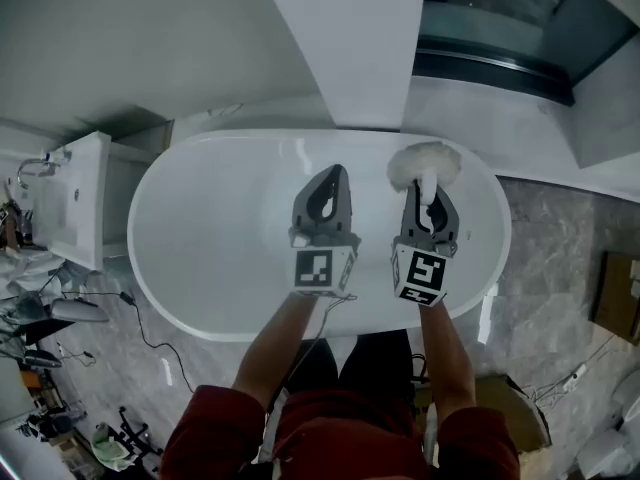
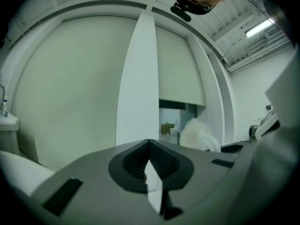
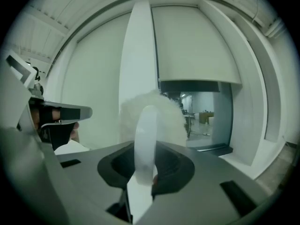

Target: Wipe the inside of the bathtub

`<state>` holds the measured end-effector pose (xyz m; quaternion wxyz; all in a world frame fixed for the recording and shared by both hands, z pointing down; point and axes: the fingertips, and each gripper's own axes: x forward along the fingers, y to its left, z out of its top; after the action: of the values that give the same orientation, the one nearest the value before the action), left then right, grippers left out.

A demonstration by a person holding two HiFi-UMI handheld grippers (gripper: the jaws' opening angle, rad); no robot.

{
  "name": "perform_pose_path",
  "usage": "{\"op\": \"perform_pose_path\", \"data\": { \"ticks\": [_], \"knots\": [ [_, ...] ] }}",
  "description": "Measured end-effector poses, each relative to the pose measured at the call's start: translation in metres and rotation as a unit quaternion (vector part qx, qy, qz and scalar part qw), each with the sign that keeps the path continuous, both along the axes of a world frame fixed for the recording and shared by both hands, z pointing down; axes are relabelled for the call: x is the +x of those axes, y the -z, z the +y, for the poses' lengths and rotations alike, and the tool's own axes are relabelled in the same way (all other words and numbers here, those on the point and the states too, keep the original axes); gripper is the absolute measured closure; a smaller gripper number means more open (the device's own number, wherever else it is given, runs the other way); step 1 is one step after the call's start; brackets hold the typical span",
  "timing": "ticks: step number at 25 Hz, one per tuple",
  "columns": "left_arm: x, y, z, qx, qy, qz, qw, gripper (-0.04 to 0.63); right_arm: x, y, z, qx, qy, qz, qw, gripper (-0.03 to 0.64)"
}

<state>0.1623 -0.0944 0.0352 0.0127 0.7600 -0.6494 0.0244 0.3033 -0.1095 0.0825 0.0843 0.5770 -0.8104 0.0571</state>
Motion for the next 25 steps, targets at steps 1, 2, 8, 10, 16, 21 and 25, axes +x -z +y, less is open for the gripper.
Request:
{"op": "perform_pose_path", "data": {
  "ticks": [1, 2, 8, 10, 16, 21, 25],
  "knots": [
    [-0.003, 0.011, 0.008, 0.002, 0.004, 0.002, 1.0, 0.58, -0.001, 0.012, 0.007, 0.0, 0.005, 0.002, 1.0, 0.527],
    [-0.008, 0.021, 0.016, 0.003, 0.007, 0.004, 1.0, 0.58, -0.004, 0.023, 0.016, 0.001, 0.01, 0.005, 1.0, 0.527],
    [-0.046, 0.062, 0.078, 0.019, 0.011, 0.023, 0.9995, 0.58, -0.036, 0.079, 0.08, 0.025, 0.034, 0.03, 0.999, 0.527],
    [-0.063, 0.066, 0.104, 0.015, 0.016, 0.028, 0.9994, 0.58, -0.051, 0.091, 0.104, 0.027, 0.042, 0.033, 0.998, 0.528],
    [-0.114, 0.098, 0.162, 0.028, 0.046, 0.017, 0.9984, 0.58, -0.094, 0.131, 0.155, 0.039, 0.071, 0.019, 0.997, 0.528],
    [-0.156, 0.133, 0.213, 0.05, 0.067, 0.02, 0.9963, 0.58, -0.123, 0.161, 0.197, 0.052, 0.086, 0.015, 0.995, 0.528],
    [-0.183, 0.156, 0.259, 0.061, 0.065, 0.016, 0.9959, 0.58, -0.146, 0.186, 0.231, 0.059, 0.096, 0.004, 0.994, 0.528]
  ]
}}
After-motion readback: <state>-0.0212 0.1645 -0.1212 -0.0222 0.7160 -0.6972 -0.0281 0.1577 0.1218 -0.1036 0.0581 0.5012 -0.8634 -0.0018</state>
